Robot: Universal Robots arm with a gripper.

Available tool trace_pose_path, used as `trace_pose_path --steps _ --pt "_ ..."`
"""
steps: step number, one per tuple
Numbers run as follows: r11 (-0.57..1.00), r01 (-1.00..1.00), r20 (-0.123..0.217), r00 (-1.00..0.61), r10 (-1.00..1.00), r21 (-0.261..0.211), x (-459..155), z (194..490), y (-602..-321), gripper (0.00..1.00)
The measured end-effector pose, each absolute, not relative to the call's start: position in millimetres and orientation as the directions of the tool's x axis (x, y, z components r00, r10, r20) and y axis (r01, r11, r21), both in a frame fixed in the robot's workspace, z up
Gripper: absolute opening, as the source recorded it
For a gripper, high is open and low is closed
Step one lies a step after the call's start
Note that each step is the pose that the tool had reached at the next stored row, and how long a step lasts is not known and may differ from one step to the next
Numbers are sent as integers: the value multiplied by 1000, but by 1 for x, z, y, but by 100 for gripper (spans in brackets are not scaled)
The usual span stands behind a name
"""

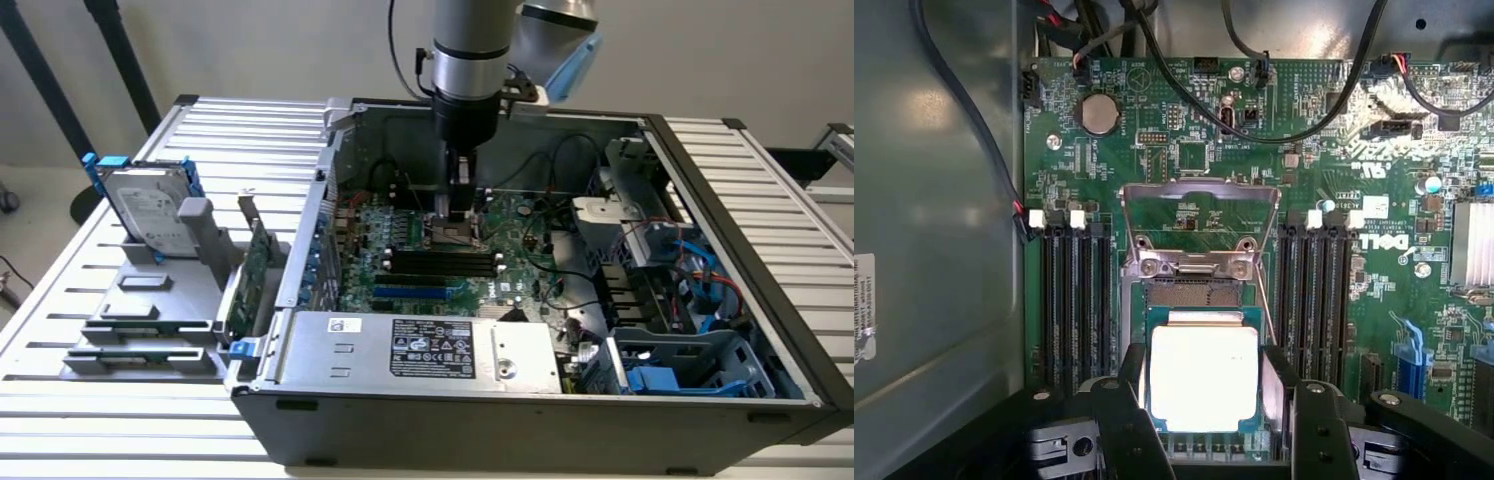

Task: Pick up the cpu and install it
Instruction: 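Place the cpu into insertion slot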

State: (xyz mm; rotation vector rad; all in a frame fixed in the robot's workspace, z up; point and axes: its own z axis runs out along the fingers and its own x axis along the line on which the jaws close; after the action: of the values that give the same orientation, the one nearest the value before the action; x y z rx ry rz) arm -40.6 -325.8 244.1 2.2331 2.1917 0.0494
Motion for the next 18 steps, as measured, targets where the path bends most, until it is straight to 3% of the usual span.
trace_pose_path --steps 18 --pt "-19 1000 15 18 1000 25 -41 219 -325 54"
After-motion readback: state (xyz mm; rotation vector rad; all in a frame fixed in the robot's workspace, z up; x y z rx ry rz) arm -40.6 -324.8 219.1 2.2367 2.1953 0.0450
